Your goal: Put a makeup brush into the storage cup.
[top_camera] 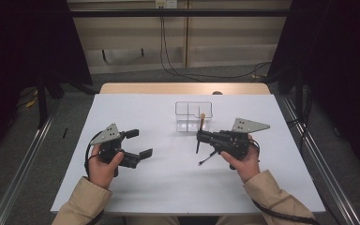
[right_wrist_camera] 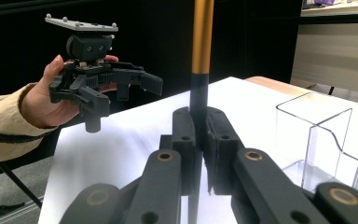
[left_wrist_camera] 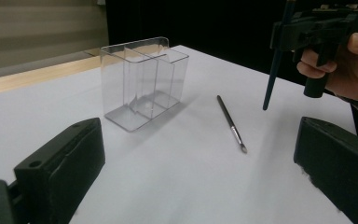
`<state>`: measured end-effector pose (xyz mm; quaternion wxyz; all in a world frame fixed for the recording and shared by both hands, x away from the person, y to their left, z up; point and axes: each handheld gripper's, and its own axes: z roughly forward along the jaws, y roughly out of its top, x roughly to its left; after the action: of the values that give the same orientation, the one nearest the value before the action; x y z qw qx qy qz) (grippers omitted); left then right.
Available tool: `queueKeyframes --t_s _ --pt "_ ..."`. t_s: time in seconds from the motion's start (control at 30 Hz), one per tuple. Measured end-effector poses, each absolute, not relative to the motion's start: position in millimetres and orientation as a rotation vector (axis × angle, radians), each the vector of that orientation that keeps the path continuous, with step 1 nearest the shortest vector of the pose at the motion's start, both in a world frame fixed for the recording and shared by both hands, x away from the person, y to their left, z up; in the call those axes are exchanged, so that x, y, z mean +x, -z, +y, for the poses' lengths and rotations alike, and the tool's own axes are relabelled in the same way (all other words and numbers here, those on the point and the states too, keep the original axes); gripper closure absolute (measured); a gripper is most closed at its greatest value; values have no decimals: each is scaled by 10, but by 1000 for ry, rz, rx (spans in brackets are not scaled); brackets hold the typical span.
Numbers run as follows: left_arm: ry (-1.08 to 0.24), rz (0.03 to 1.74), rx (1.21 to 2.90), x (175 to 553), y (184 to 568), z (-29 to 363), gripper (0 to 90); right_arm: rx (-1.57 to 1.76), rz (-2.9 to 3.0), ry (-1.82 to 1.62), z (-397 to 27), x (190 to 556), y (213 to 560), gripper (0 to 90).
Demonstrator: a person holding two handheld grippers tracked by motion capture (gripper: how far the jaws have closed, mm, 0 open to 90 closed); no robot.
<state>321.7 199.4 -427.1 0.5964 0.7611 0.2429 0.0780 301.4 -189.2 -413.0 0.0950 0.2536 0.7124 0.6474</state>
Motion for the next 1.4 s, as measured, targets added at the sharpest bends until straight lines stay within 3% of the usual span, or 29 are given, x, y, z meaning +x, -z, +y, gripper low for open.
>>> queueKeyframes --t_s 1.4 --pt "-262 650 1767 3055 4303 2498 20 747 2119 -1907 -1887 3017 4137 835"
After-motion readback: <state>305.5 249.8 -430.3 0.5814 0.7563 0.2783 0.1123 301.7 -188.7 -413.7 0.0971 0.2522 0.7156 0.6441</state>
